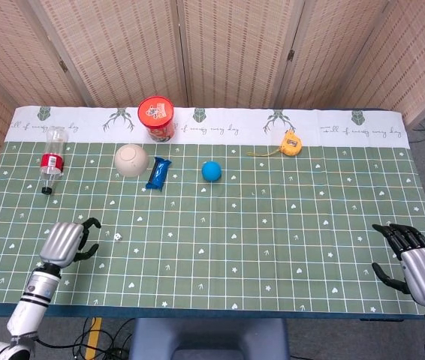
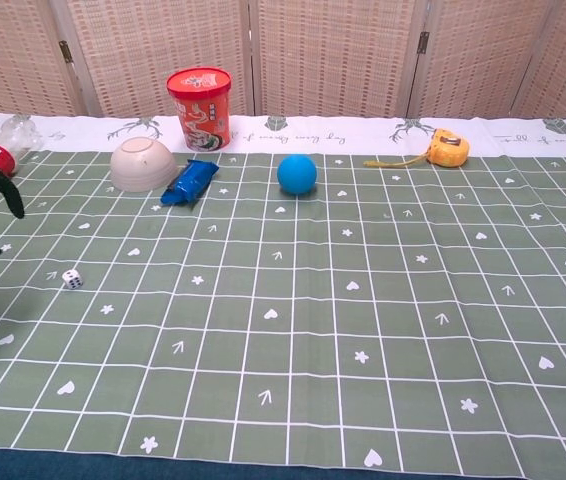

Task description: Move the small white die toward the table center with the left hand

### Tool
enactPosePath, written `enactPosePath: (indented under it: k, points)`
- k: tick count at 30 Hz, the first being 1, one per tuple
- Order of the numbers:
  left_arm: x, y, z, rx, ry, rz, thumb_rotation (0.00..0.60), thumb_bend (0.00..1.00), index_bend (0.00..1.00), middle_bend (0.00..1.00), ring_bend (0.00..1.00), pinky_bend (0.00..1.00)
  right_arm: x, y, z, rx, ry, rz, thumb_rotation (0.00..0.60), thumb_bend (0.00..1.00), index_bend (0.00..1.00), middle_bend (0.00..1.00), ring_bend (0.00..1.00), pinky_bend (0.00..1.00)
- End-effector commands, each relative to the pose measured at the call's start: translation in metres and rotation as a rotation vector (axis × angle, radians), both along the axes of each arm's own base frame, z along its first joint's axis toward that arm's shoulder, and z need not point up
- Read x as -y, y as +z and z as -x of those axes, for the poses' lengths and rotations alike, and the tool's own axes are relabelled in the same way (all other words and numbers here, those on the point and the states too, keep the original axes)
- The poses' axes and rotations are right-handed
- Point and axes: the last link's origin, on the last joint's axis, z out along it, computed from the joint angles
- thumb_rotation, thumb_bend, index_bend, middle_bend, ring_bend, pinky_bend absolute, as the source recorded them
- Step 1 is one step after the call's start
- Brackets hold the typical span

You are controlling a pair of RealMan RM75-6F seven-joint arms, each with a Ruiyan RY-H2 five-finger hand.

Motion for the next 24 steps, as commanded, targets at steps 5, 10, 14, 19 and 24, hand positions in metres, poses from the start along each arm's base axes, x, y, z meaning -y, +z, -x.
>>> enactPosePath:
  k: [5, 10, 14, 19, 24]
  points:
    - [-0.017, -0.028, -0.007, -0.005, 0.038, 0.047, 0.600, 0.32, 0.42, 0.89, 0.75, 0.87, 0.000, 0.001, 0.001, 0.000, -0.002, 0.003, 0.600, 0.24, 0.19, 0.26, 0.19, 0.20]
    - [-0.025, -0.044, -0.010, -0.039, 0.062, 0.076, 0.600, 0.32, 0.42, 0.90, 0.76, 0.88, 0.001, 0.000, 0.002, 0.001, -0.001, 0.000, 0.600, 0.24, 0.19, 0.26, 0.19, 0.21]
    - [-0.028, -0.050, -0.009, -0.065, 0.082, 0.094, 0.600, 0.32, 0.42, 0.90, 0.76, 0.88, 0.001, 0.001, 0.003, 0.001, -0.006, 0.001, 0.600, 0.24, 0.19, 0.26, 0.19, 0.21]
    - [-0.030, -0.055, -0.006, -0.084, 0.076, 0.112, 0.600, 0.32, 0.44, 0.90, 0.76, 0.88, 0.001, 0.000, 0.004, 0.002, -0.008, -0.001, 0.600, 0.24, 0.19, 0.26, 0.19, 0.21]
    - [-0.035, -0.061, -0.006, -0.084, 0.063, 0.113, 0.600, 0.32, 0.44, 0.91, 0.77, 0.88, 0.002, 0.000, 0.004, 0.001, -0.008, -0.002, 0.600, 0.24, 0.19, 0.26, 0.19, 0.21]
